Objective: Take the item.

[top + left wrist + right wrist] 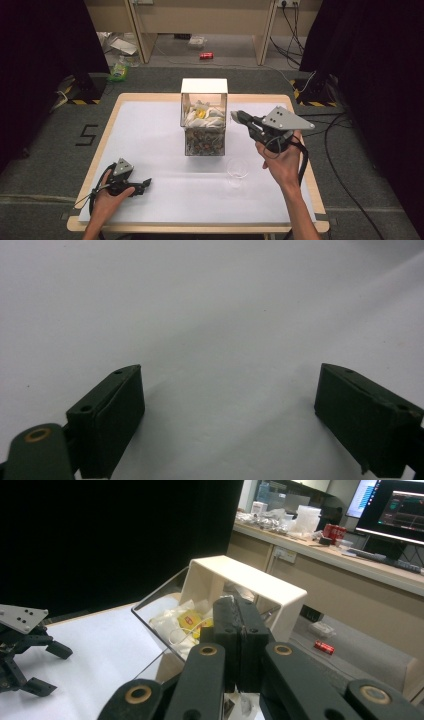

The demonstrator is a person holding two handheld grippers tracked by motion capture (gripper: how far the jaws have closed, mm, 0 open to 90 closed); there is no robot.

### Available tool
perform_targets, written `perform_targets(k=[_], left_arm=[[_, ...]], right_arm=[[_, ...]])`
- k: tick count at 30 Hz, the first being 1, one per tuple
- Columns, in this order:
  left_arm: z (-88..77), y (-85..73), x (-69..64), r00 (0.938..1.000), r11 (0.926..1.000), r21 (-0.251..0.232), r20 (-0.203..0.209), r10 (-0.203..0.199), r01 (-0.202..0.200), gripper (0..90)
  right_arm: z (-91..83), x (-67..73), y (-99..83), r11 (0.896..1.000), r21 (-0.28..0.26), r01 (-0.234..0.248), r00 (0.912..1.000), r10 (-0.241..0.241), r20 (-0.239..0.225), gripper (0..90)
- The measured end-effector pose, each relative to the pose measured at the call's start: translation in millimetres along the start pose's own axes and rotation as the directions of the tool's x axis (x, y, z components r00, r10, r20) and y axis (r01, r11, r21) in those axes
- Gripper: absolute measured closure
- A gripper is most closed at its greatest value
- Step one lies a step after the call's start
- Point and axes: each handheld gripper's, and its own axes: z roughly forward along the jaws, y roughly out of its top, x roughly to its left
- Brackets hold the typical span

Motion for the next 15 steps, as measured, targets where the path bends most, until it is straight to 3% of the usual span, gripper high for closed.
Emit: perform_targets(k=[15], left_arm=[[0.1, 0.0, 0.2, 1.0, 1.0, 0.0, 0.001, -0.001, 0.001, 11.9]], right_arm=[[-11.2, 1.8, -27.5, 1.0, 0.011, -0.015, 0.9998, 0.015, 0.011, 90.0]])
